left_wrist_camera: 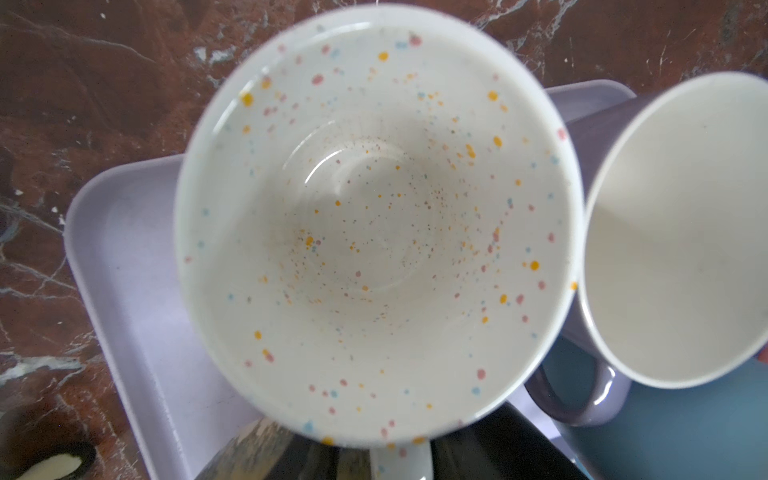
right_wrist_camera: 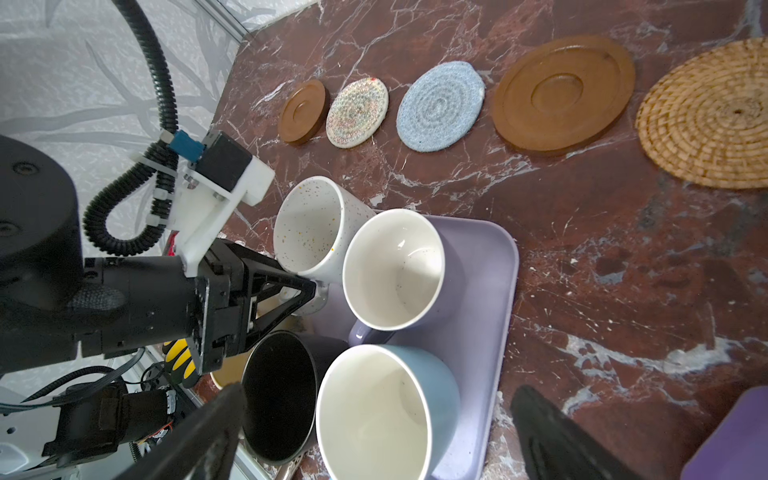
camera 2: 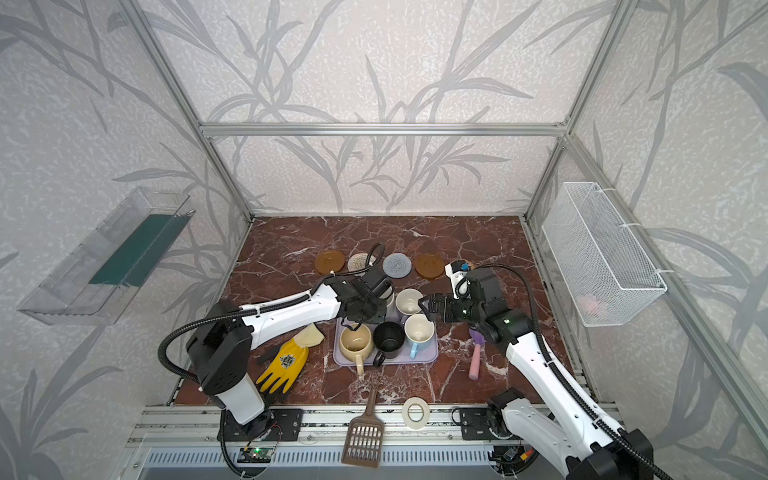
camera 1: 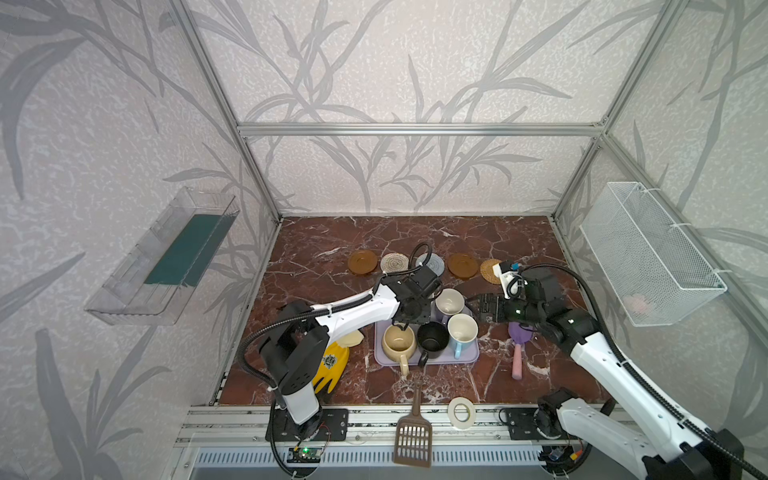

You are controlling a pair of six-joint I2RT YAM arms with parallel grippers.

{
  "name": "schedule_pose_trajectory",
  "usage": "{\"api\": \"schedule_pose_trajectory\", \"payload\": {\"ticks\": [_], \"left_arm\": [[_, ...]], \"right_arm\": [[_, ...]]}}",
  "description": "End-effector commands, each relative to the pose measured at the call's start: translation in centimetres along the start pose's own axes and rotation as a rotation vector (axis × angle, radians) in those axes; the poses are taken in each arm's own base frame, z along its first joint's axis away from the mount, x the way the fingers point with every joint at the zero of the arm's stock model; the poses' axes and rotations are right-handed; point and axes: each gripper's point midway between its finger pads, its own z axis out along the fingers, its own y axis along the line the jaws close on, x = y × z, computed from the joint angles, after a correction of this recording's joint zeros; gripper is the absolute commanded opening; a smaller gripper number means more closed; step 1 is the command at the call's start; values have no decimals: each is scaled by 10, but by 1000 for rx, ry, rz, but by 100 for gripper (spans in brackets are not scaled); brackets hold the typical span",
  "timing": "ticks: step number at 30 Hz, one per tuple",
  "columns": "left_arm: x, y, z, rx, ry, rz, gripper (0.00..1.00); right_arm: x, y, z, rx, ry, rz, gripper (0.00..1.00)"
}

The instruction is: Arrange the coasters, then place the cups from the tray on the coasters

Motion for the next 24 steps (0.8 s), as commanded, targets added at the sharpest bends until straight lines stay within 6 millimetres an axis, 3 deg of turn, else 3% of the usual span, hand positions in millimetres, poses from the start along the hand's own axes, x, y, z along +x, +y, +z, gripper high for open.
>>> {"api": "schedule_pose_trajectory", "payload": {"ticks": [1,6,12,18,24], "left_arm": [[-9,4,5,-36,-24,-12,36],[-9,0,8,-19,-23,-16,35],[-14,-2,6,-13,-36,-18,25],[-19,-2,2,-18,-60,-15,23],[-27,-2,-9,-17,-100,-10,11]], "right_arm": [[-2,2,1,-10,-9,3,99],[-2,-1,0,9,-15,4,99],[-2,-2,2,11,-12,7,99],[-1,-3,1,17,-12,6,99],[-2,-1,2,6,-17,4,99]]}}
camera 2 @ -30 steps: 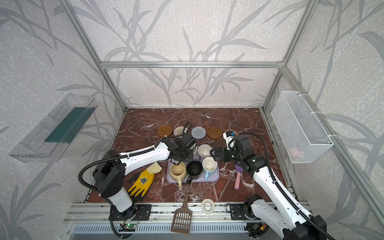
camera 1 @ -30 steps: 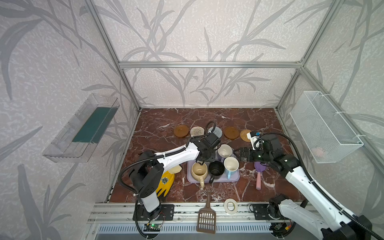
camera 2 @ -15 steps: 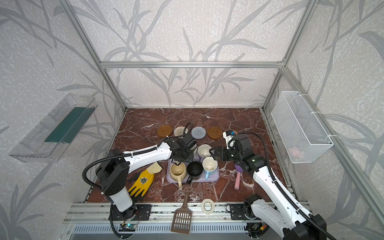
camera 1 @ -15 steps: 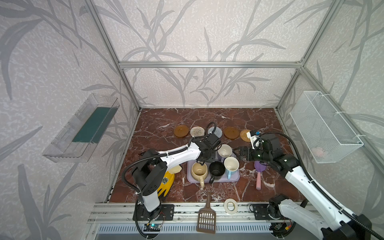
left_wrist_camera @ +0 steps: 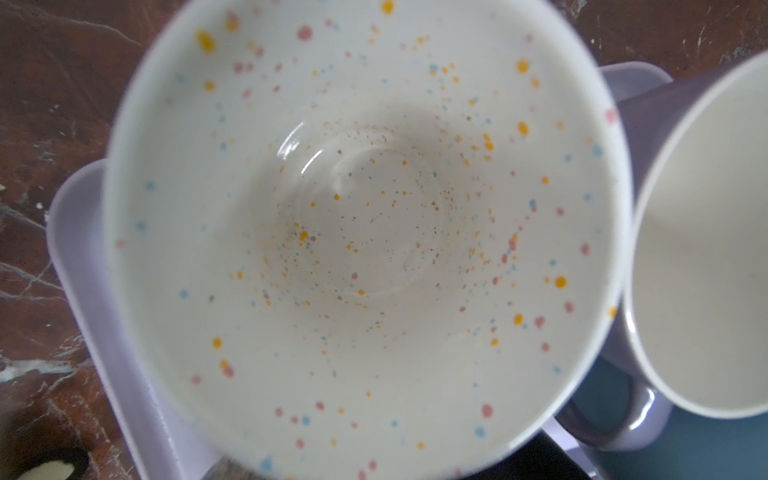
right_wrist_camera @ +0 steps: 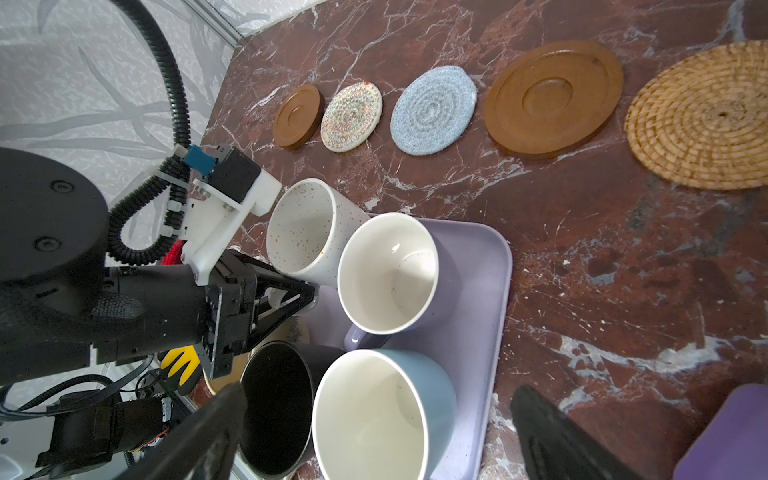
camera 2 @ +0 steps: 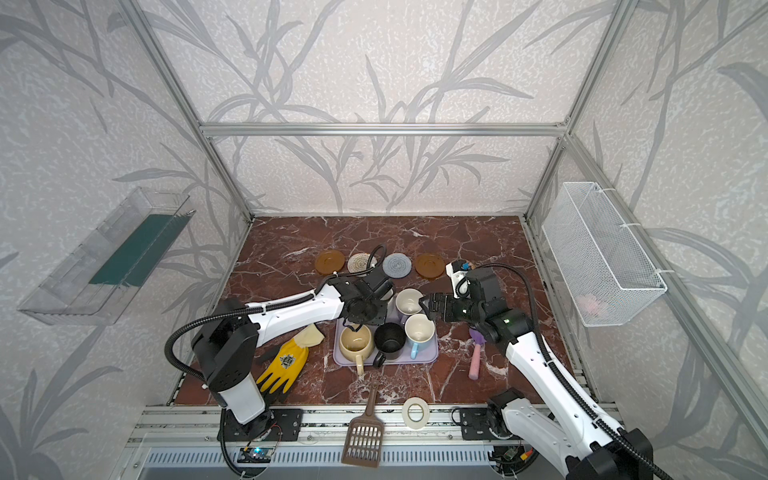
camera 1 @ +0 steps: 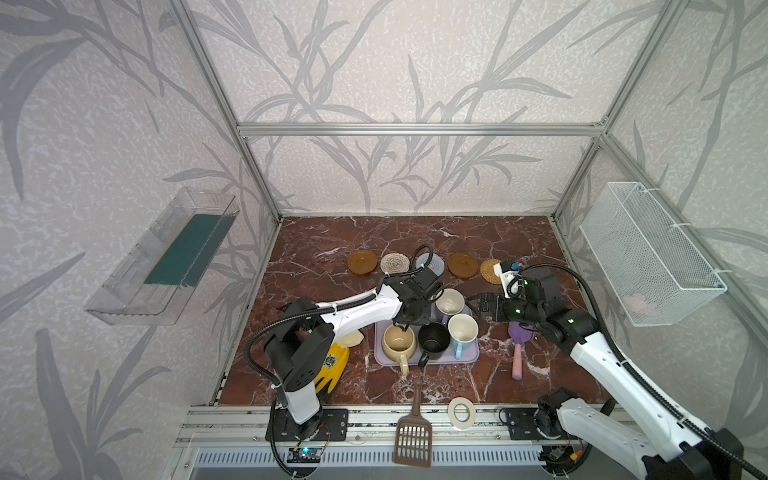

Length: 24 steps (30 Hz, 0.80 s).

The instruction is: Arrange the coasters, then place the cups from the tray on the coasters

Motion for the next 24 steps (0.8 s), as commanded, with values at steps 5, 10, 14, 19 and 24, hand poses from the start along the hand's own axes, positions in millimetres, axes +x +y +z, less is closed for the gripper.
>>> {"api": "schedule_pose_trajectory", "payload": {"ticks": [5,10,14,19,24], "left_arm": [[-36,-3,-25,11,-150,-14,5],[-41,-6,-37,34,-176,-18,0],[-45,-5,-48,44,-203,-18,0],[-50,0,-60,38,-235,-24,0],[-52,4,-73,41,-260,-29,0]], "right_arm": [[-1,2,3,-11,-14,-1,99],[-1,4,3,-16,-16,-1,99],[-3,9,2,-37,-28,-12,99],[-5,21,1,-75,-43,-37,99],[-10,33,0,-105,-64,-51,99]]}}
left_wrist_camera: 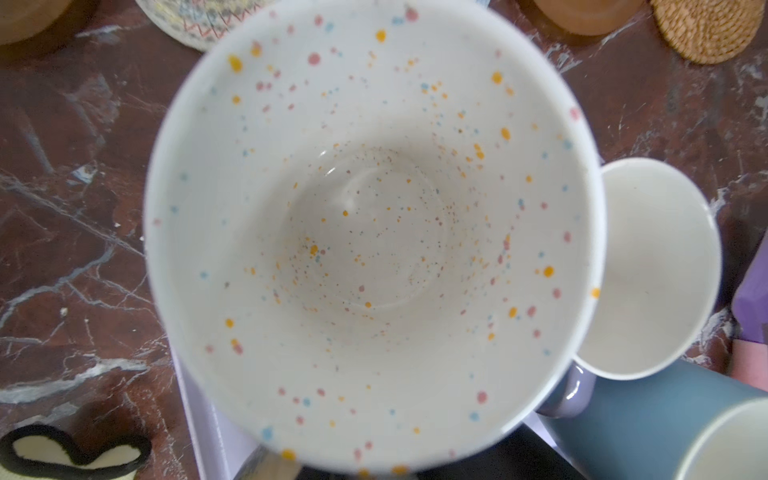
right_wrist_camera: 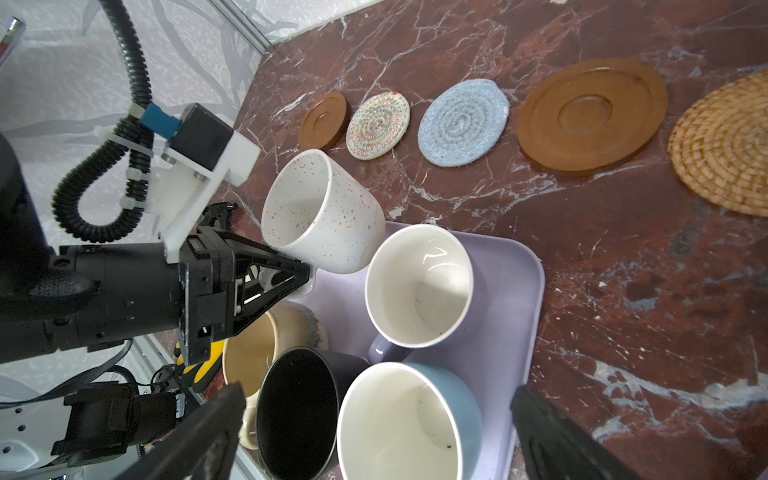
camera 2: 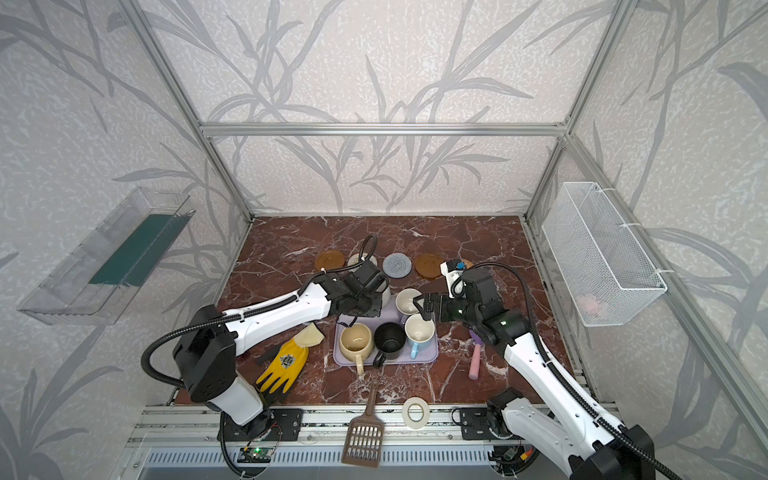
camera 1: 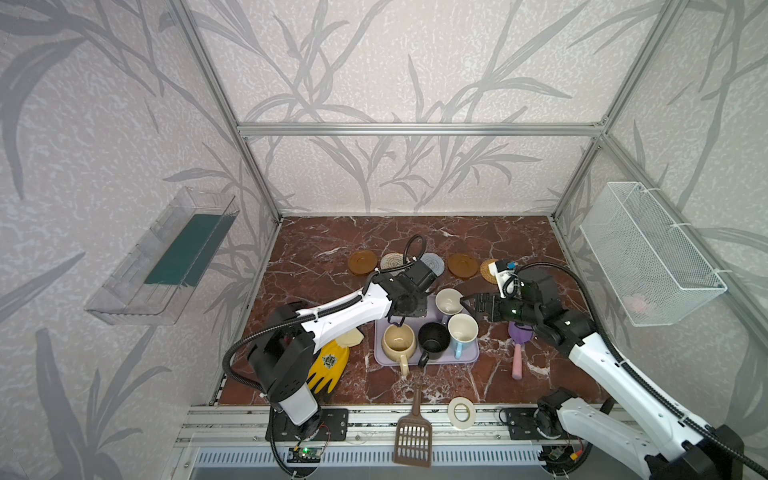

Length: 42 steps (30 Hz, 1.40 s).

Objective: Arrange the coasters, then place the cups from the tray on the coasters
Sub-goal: 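Lift the white speckled mug off the tray with the left gripper, then carry the speckled mug onto the brown wooden coaster while the right arm advances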

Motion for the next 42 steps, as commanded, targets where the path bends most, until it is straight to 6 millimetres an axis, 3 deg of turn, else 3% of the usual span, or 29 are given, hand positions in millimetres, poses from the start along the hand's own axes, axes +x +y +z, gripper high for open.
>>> {"api": "schedule_pose_trajectory", "payload": {"ticks": [1,12,22,30,39,42], "left_arm": [[-33,-2,-33,25,-138,-19,0],[-52,8,-73,81,-204,-6,0],[-76,61,-85,36,-203,-25,0],[-103,107,-76,-50,-221,-24,0],[-141,163,-36,-158,-204,-87,0],[-155,172,-24,-183,-197,-85,0]], "right_arm": [[-9,14,-3,-48,-44,-19,99],[-29,61,-4,-147,-115,-75,99],[-50,83,20,-158,-123,-50,99],[-62,98,56,-154,-61,-20,99],[-65,105,94,-172,-8,-4,99],[-63,104,105,-172,11,1,99]]}}
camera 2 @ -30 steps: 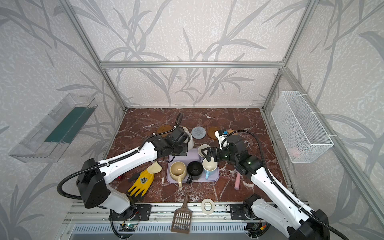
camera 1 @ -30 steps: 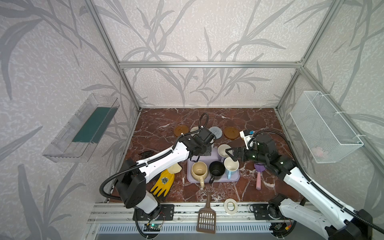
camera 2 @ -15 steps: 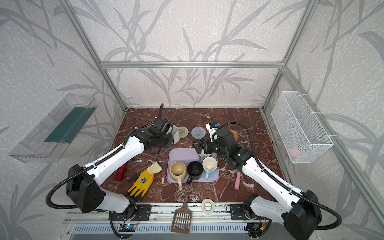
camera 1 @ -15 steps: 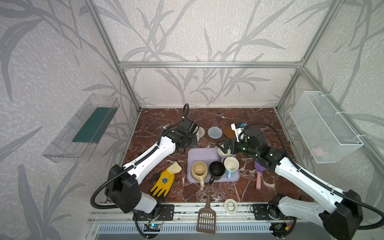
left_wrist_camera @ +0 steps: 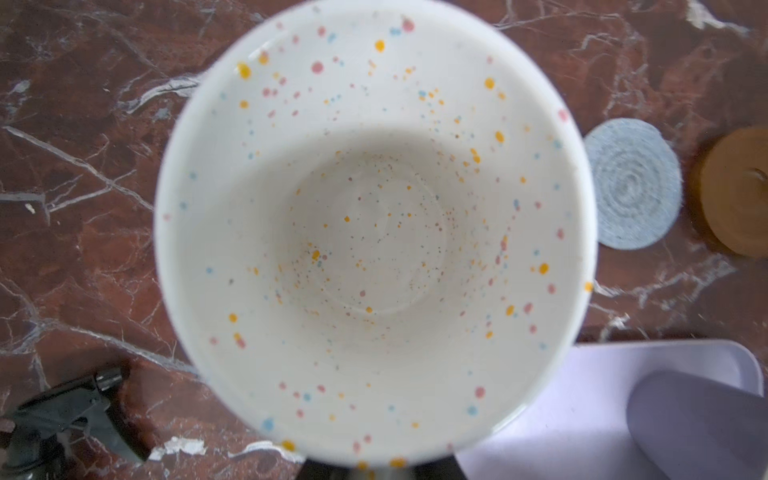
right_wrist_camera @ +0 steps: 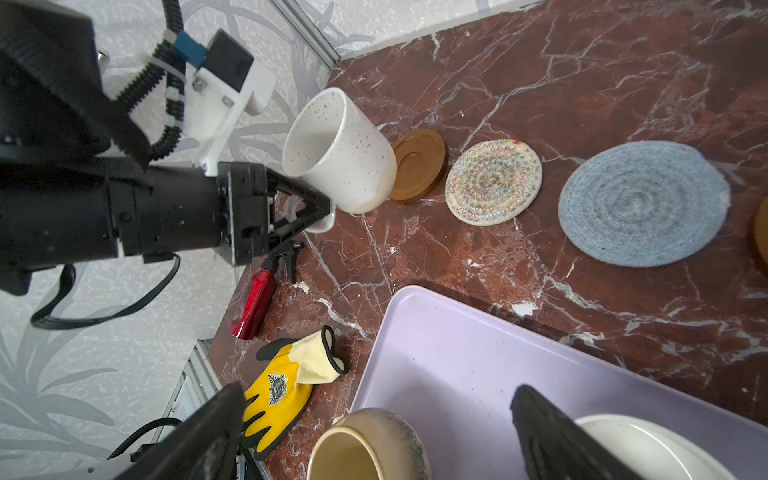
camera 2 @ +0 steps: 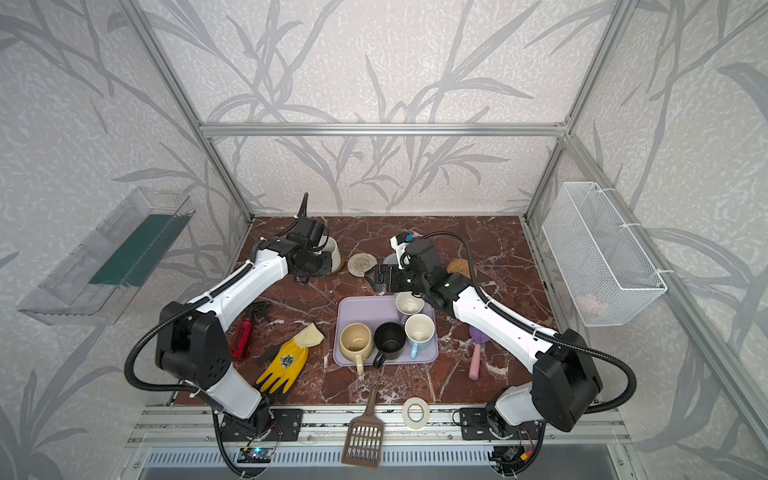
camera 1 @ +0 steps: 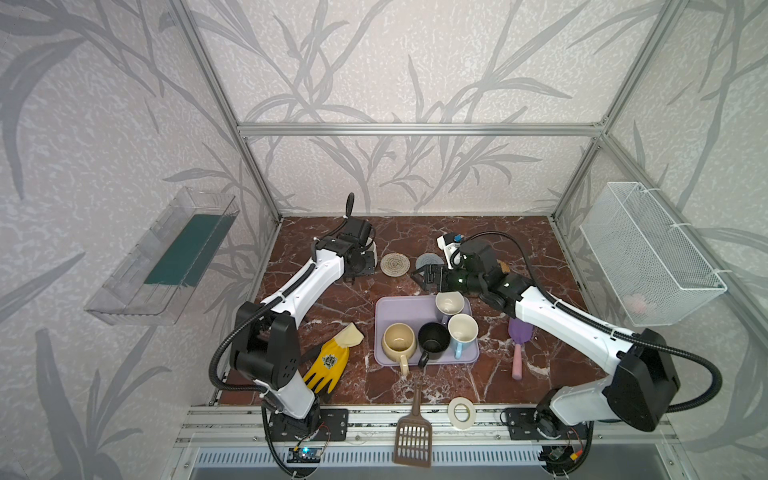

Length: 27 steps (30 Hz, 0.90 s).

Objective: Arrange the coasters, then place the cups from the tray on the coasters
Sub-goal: 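Carry the speckled mug onto the brown wooden coaster while the right arm advances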

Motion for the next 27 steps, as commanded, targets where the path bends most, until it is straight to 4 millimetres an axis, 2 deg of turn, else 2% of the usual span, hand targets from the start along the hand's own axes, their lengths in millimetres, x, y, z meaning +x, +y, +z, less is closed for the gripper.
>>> {"api": "schedule_pose_trajectory", "payload": {"ticks": [1,8,14,21,27], "left_arm": [[-50,1,-8,-15,-143,29,0],[-62,10,32,-80,-94,75,0],[-74,9,49,-95,-96,79,0],[-66,15,69,-123,-50,53,0],[-59,19,78,-126,-42,46,0]], "right_arm": [[-11,13,6,-47,-15,-5,99],[-5,7,18,-37,13,-5,99],[-1,3,24,-30,30,-9,99],[3,0,27,-28,45,-8,99],[4,0,25,-25,46,-15,99]]}}
